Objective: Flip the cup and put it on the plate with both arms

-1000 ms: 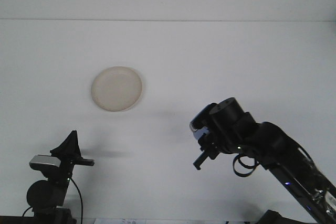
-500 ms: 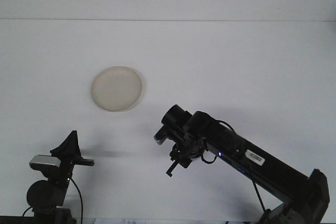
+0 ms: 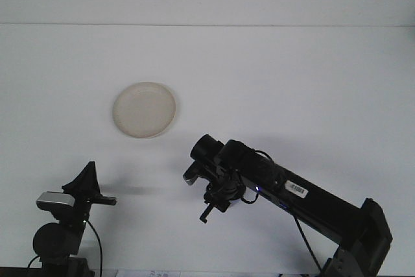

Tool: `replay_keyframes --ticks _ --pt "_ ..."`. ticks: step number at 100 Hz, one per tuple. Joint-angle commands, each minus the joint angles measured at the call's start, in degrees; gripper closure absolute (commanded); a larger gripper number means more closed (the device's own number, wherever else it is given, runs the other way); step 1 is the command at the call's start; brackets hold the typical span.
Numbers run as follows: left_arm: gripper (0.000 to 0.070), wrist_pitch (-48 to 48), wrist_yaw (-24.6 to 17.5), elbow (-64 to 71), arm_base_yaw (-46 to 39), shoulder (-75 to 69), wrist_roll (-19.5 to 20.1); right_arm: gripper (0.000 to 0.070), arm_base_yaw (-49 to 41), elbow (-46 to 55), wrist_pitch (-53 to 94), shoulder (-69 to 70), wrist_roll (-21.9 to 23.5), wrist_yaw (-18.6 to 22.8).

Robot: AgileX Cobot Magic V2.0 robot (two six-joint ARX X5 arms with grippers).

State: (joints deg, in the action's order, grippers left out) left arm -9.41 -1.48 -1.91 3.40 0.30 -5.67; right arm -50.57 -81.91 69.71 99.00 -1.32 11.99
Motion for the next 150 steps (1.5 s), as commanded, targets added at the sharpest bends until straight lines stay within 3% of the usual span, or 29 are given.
replay_keyframes --ticks 1,9,16,21,29,34,63,96,116,134,150 --pt "0.0688 -0.57 -0.04 1.09 -0.02 -0.02 -0.44 0.0700 -0.63 -0.68 -0.46 1.57 -1.18 0.11" --pt "0.0688 -0.57 -0.04 1.09 -0.02 -0.02 -0.44 0.0699 -0.63 -0.68 -0.92 1.60 -1.60 0.11" --pt "0.0688 -0.57 -0.04 1.09 -0.02 -0.02 -0.44 0.0656 -0.63 -0.68 -1.53 1.60 -1.66 0.28" --pt "0.0688 -0.59 -0.04 1.09 -0.02 -0.02 -0.44 0.0582 -0.63 -0.68 -1.62 1.60 -1.64 0.81" --pt "0.0688 -0.57 -0.04 1.09 -0.02 -0.02 -0.44 0.0387 -0.63 -0.70 -1.14 1.57 -1.68 2.03" --pt "0.0688 -0.57 -0.04 1.09 -0.02 -0.02 -0.44 0.0331 -0.63 -0.74 -0.68 1.55 -1.73 2.19" --pt "0.0688 -0.57 -0.04 1.09 -0.02 -0.02 -0.44 0.0329 -0.59 -7.02 6.64 1.42 -3.34 2.14" --pt "0.0688 -0.59 -0.04 1.09 -0.02 -0.02 -0.44 0.0330 3.45 -16.66 8.72 -6.80 -8.48 1.03" --pt "0.0688 -0.57 -0.04 1.09 -0.02 -0.02 -0.44 0.0330 16.81 -16.66 8.72 -15.04 -8.44 -4.52" --pt "0.0688 -0.57 -0.04 1.09 -0.02 -0.02 -0.44 0.0330 32.09 -14.86 6.08 -21.40 -6.97 -4.50" --pt "0.0688 -0.57 -0.04 1.09 -0.02 -0.02 1.42 0.0330 43.71 -4.85 -3.76 -30.64 -3.78 -4.48"
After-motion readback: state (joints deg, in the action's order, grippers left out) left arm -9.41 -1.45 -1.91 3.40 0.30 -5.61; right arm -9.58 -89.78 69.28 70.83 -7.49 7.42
